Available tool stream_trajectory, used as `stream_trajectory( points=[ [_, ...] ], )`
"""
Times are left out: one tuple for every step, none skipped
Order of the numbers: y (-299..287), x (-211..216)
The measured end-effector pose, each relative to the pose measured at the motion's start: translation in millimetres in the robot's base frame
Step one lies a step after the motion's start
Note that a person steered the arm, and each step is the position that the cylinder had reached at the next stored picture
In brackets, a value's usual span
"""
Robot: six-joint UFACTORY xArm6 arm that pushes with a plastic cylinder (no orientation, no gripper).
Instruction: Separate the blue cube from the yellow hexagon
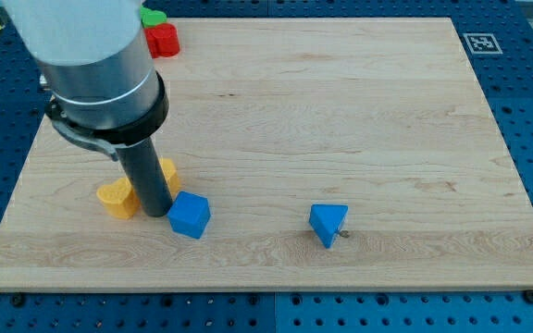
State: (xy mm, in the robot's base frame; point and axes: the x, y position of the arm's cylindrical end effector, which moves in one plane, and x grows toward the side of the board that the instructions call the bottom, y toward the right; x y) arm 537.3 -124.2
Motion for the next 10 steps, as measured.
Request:
stream_trajectory(
  points=[
    [12,8],
    [24,24],
    [32,28],
    [32,45],
    [32,64],
    [36,63],
    [36,53],
    [51,49],
    [82,49],
    [107,47]
  ],
)
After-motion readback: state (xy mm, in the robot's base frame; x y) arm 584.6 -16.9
